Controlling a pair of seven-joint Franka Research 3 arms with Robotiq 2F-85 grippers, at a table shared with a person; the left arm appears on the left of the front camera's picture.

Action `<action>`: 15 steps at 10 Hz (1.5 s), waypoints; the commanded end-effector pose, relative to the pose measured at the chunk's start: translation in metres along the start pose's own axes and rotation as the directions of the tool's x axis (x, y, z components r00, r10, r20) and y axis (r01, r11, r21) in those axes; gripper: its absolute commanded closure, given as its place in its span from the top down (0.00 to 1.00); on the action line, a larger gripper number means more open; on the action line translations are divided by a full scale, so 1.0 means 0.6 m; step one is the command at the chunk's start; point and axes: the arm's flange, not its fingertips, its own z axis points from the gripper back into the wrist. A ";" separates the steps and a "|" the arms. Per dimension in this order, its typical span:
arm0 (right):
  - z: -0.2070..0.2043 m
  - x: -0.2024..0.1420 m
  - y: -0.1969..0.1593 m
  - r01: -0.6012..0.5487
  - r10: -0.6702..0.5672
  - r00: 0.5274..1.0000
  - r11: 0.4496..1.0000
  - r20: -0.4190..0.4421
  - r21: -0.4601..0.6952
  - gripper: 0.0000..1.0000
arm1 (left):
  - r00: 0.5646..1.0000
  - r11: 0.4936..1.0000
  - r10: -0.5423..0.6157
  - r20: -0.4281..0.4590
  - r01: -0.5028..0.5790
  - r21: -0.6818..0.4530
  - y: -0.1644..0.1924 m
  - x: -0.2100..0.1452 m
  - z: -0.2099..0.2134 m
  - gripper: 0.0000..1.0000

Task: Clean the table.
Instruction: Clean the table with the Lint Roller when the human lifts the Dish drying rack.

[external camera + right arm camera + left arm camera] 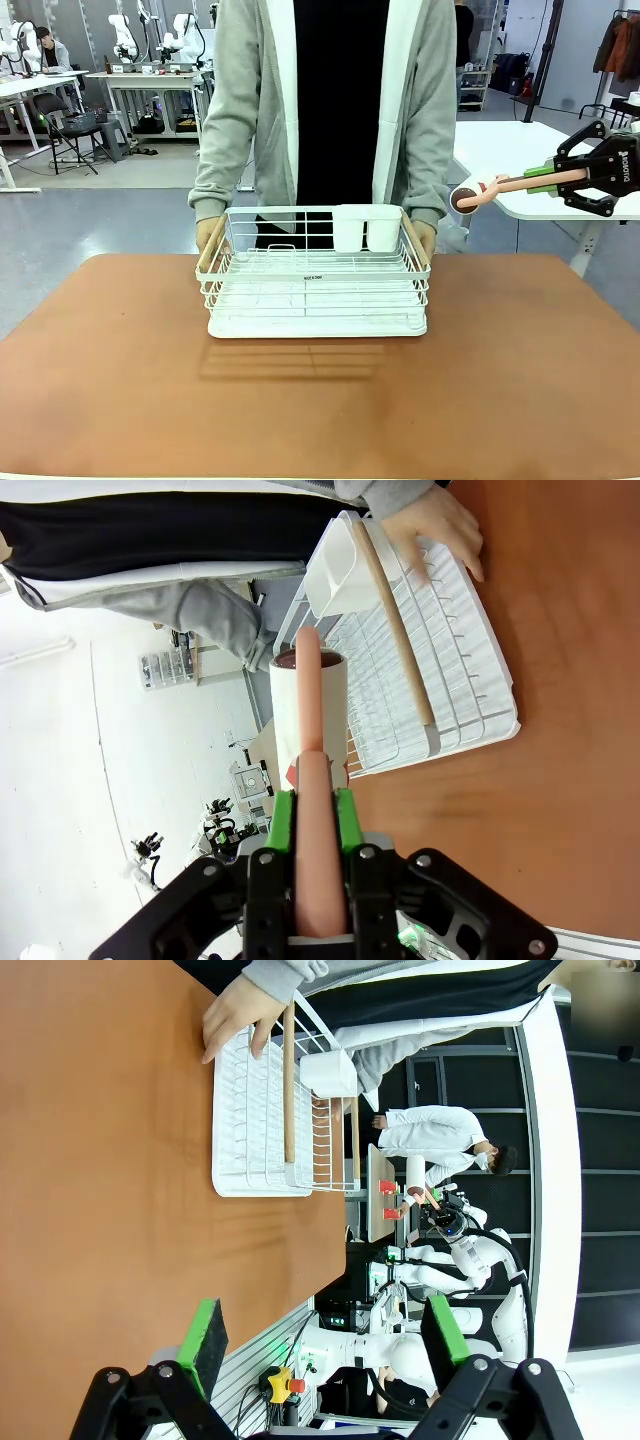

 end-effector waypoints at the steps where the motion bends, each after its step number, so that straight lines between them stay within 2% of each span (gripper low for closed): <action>1: -0.001 -0.001 0.003 0.000 0.000 1.000 1.000 -0.001 0.001 0.01 | 1.000 1.000 -0.012 0.003 0.012 -0.020 0.000 -0.003 0.004 1.00; 15: -0.001 -0.001 0.003 0.000 0.000 1.000 1.000 -0.001 0.001 0.01 | 1.000 1.000 -0.012 0.003 0.012 -0.020 0.000 -0.003 0.004 1.00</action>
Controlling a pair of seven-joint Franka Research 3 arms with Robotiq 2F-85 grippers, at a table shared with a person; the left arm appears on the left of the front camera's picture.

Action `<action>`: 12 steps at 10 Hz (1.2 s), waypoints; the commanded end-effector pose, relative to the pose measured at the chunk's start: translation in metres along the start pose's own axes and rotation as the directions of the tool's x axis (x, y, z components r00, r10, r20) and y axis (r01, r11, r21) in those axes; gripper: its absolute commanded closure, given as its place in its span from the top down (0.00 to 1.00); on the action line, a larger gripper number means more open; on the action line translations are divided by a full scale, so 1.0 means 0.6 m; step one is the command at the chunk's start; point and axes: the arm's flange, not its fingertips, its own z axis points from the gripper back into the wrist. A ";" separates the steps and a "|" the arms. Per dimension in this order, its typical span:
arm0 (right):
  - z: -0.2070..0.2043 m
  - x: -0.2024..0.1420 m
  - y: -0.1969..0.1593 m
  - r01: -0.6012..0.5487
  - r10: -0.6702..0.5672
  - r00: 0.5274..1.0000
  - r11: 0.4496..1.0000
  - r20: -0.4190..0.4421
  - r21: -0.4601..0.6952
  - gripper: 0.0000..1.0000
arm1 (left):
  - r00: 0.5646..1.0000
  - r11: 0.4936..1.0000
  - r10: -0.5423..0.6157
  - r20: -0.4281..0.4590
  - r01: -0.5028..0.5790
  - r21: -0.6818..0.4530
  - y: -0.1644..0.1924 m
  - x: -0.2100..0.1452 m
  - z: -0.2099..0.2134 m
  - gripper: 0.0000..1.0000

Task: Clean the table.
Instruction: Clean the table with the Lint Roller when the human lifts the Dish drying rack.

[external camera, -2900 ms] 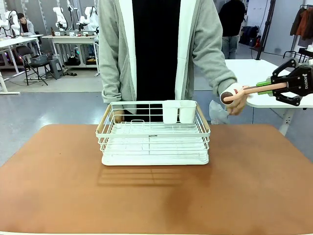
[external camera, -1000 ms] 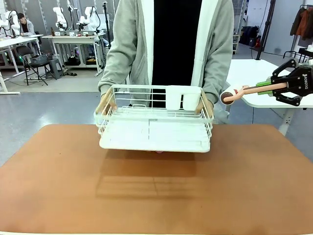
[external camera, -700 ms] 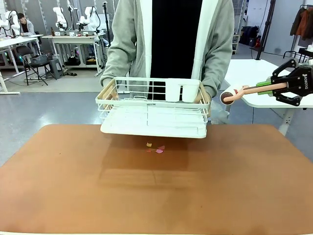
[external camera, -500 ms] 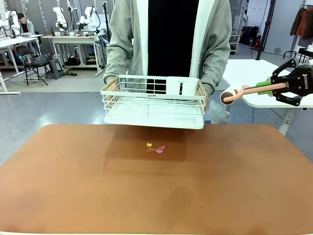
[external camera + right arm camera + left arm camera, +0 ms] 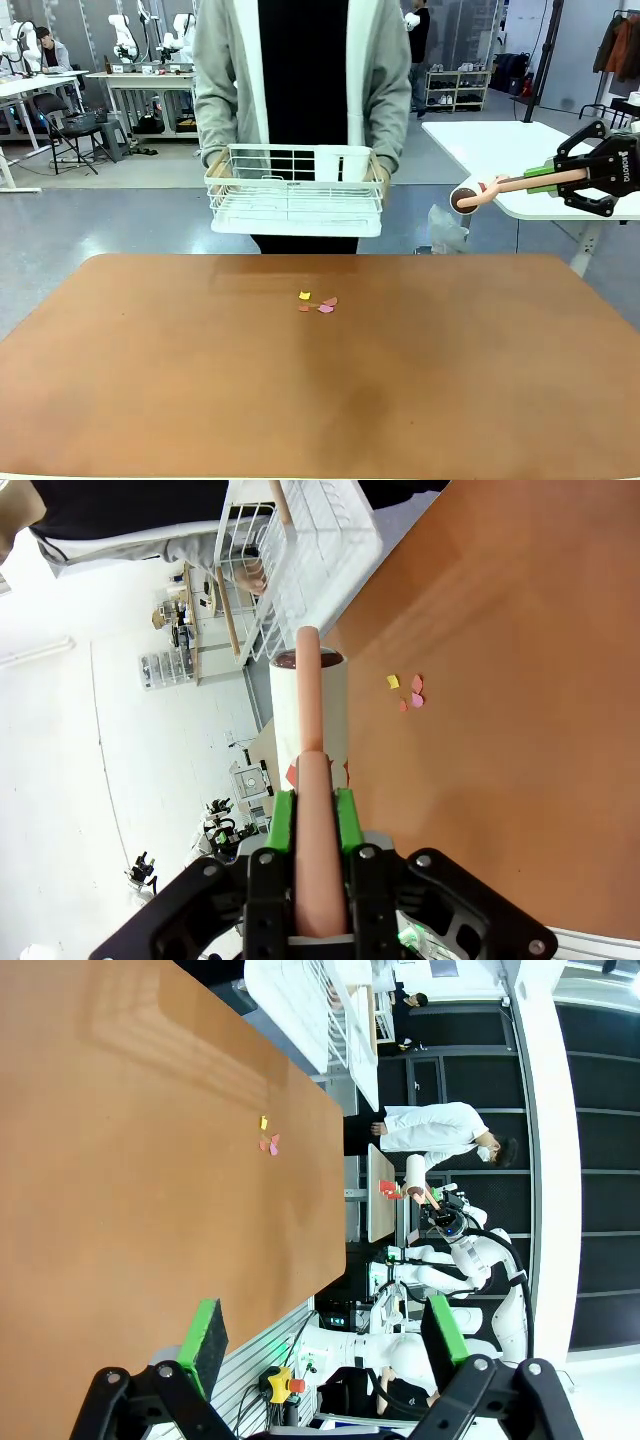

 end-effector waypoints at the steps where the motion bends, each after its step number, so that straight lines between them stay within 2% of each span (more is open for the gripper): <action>1: -0.001 -0.001 0.003 0.000 0.000 1.000 1.000 -0.001 0.001 0.01 | 1.000 1.000 -0.012 0.003 0.012 -0.020 0.000 -0.003 0.004 1.00; 2: 0.000 0.000 0.000 0.000 0.000 1.000 1.000 0.000 0.000 0.21 | 1.000 1.000 -0.012 0.003 0.012 -0.020 0.000 -0.003 0.004 1.00; 3: 0.008 0.001 0.013 -0.011 0.011 1.000 1.000 -0.024 -0.025 0.21 | 1.000 1.000 -0.012 0.003 0.012 -0.020 0.000 -0.003 0.004 1.00; 4: 0.016 0.000 0.036 -0.053 0.047 0.995 0.996 -0.084 -0.071 0.21 | 1.000 1.000 -0.012 0.003 0.012 -0.020 0.000 -0.003 0.004 1.00; 5: 0.017 0.006 0.070 -0.146 0.108 0.975 0.970 -0.194 -0.197 0.21 | 1.000 1.000 -0.012 0.003 0.012 -0.020 0.000 -0.003 0.004 1.00; 6: 0.004 0.037 0.115 -0.227 0.126 0.936 0.929 -0.329 -0.291 0.21 | 1.000 1.000 -0.012 0.003 0.012 -0.020 0.000 -0.003 0.004 1.00; 7: -0.026 0.062 0.148 -0.287 0.145 0.897 0.909 -0.417 -0.302 0.21 | 1.000 1.000 -0.012 0.003 0.012 -0.020 0.000 -0.003 0.004 1.00; 8: -0.078 0.072 0.162 -0.379 0.182 0.850 0.863 -0.494 -0.333 0.21 | 1.000 1.000 -0.012 0.003 0.012 -0.020 0.000 -0.003 0.004 1.00; 9: -0.137 0.080 0.157 -0.451 0.222 0.815 0.823 -0.535 -0.346 0.21 | 1.000 1.000 -0.012 0.003 0.012 -0.020 0.000 -0.003 0.004 1.00; 10: -0.191 0.087 0.142 -0.475 0.233 0.782 0.824 -0.579 -0.310 0.21 | 1.000 1.000 -0.012 0.003 0.012 -0.020 0.000 -0.003 0.004 1.00; 12: -0.270 0.093 0.092 -0.474 0.256 0.814 0.812 -0.522 -0.341 0.21 | 1.000 1.000 -0.012 0.003 0.012 -0.020 0.000 -0.003 0.004 1.00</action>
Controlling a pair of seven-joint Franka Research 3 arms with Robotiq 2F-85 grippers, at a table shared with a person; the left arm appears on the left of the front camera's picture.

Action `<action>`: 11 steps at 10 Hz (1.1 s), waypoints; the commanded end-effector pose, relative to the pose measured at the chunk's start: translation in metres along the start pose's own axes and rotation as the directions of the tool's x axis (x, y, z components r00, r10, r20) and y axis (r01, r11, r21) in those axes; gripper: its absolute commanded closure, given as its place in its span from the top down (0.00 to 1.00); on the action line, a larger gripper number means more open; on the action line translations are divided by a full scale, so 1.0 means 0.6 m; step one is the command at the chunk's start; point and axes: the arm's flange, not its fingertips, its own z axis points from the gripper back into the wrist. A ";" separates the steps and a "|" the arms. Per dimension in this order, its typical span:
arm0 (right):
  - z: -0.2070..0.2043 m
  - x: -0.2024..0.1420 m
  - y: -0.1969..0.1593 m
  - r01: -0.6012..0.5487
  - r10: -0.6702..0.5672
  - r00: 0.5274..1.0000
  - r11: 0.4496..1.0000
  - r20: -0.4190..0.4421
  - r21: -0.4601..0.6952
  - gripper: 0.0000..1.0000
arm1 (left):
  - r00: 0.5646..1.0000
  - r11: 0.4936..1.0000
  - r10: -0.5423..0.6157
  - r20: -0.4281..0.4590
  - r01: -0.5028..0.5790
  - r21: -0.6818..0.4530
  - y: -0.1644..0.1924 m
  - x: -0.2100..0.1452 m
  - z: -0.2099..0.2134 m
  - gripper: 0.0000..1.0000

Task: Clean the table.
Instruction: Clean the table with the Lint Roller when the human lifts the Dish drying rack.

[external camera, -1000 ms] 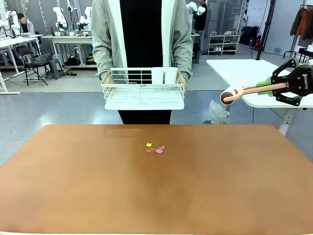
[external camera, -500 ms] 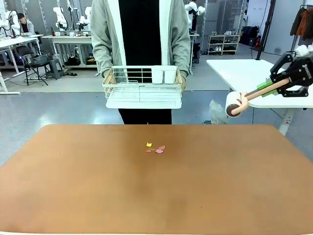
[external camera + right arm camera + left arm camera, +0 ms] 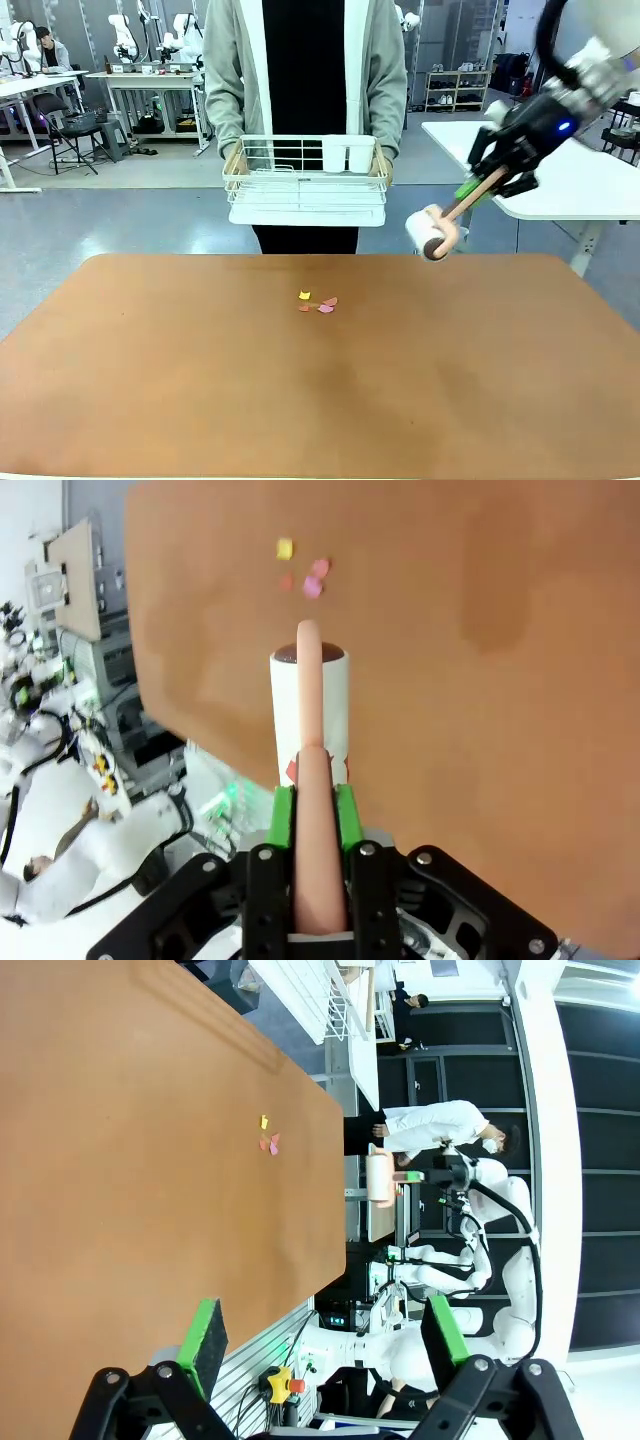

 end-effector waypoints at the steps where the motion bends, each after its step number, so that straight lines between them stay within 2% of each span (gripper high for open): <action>1: -0.035 0.011 -0.027 -0.006 0.008 0.992 1.000 0.123 -0.014 0.21 | 1.000 1.000 -0.013 0.004 0.013 -0.021 0.000 -0.003 0.005 1.00; 3: -0.066 0.011 -0.049 -0.003 0.004 0.986 1.000 0.168 -0.006 0.21 | 1.000 1.000 -0.013 0.004 0.013 -0.021 0.000 -0.003 0.005 1.00; 5: -0.048 -0.004 -0.048 -0.011 0.002 0.977 0.999 0.215 0.044 0.21 | 1.000 1.000 -0.013 0.004 0.013 -0.021 0.000 -0.003 0.005 1.00; 6: -0.060 0.028 -0.064 0.023 -0.020 0.989 1.000 0.147 -0.014 0.21 | 1.000 1.000 -0.013 0.004 0.013 -0.021 0.000 -0.003 0.005 1.00; 11: -0.063 0.023 -0.071 0.019 -0.017 0.987 1.000 0.157 -0.008 0.21 | 1.000 1.000 -0.013 0.004 0.013 -0.021 0.000 -0.003 0.005 1.00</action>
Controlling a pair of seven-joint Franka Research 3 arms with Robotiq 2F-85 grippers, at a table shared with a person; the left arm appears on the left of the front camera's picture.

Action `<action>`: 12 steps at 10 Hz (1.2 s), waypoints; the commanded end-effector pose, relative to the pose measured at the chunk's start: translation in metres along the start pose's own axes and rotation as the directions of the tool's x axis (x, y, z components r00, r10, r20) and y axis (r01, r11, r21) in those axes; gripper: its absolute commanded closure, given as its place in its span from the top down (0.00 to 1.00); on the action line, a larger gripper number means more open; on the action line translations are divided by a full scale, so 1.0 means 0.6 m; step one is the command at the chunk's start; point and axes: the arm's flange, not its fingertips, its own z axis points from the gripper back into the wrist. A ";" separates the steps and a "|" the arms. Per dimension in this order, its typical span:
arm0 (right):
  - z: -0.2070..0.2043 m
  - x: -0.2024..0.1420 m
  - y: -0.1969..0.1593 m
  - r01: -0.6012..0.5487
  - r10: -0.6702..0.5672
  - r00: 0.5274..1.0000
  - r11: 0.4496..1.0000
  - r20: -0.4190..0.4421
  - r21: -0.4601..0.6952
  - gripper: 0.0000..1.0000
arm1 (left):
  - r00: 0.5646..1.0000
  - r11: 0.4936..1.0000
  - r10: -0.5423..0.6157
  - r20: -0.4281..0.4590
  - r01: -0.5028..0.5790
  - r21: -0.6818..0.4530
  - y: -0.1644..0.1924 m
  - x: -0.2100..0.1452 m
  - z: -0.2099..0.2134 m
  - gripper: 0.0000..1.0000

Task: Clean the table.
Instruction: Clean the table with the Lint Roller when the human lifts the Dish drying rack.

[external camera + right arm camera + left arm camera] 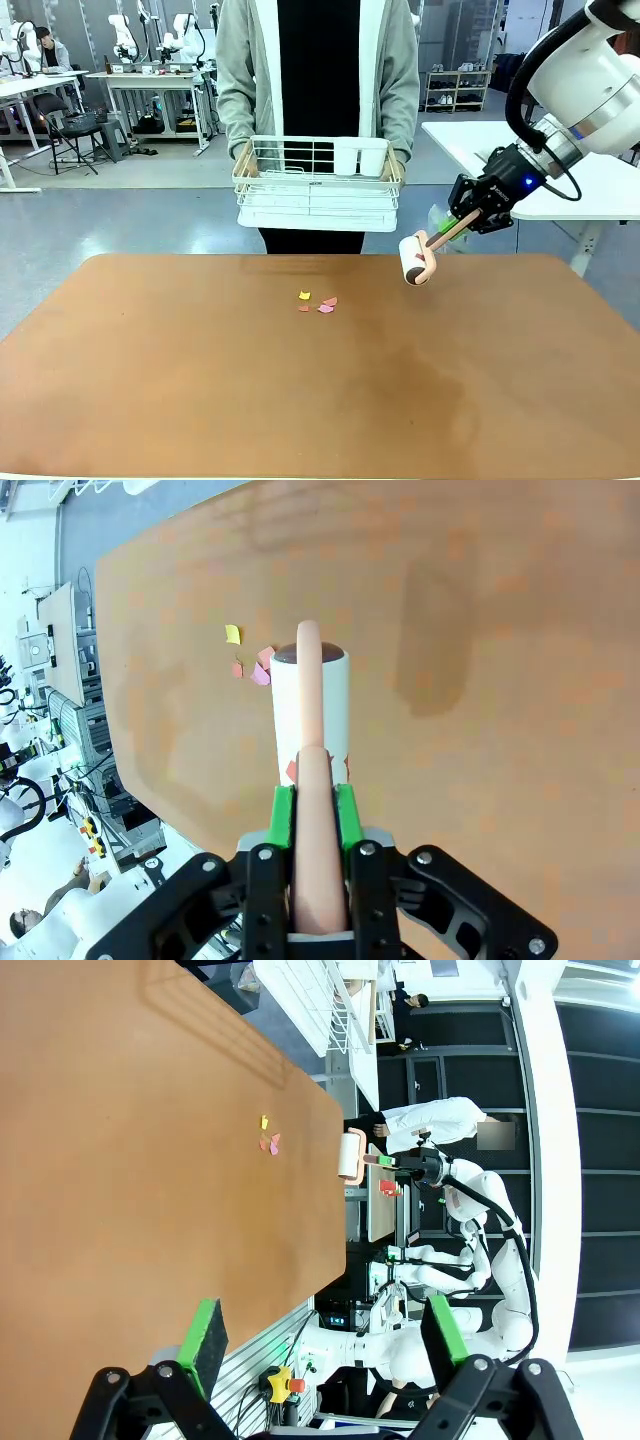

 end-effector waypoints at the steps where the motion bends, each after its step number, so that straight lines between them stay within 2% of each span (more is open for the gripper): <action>1: -0.023 0.013 -0.013 -0.005 0.005 1.000 0.998 0.012 0.065 0.21 | 1.000 1.000 -0.014 0.004 0.014 -0.021 0.000 -0.003 0.004 1.00; 2: -0.041 0.024 -0.022 0.004 -0.004 1.000 0.996 -0.004 0.089 0.21 | 1.000 1.000 -0.014 0.004 0.014 -0.021 0.000 -0.003 0.004 1.00; 4: -0.084 0.046 -0.048 0.054 -0.038 0.994 0.986 -0.099 0.160 0.21 | 1.000 1.000 -0.014 0.004 0.014 -0.021 0.000 -0.003 0.004 1.00; 6: -0.108 0.057 -0.065 0.082 -0.060 0.991 0.981 -0.123 0.177 0.21 | 1.000 1.000 -0.014 0.004 0.014 -0.021 0.000 -0.003 0.004 1.00; 10: -0.149 0.063 -0.095 0.097 -0.069 0.989 0.970 -0.130 0.224 0.21 | 1.000 1.000 -0.014 0.004 0.014 -0.021 0.000 -0.003 0.004 1.00; 12: -0.163 0.050 -0.096 0.037 -0.025 0.998 0.974 -0.056 0.225 0.21 | 1.000 1.000 -0.014 0.004 0.014 -0.021 0.000 -0.003 0.004 1.00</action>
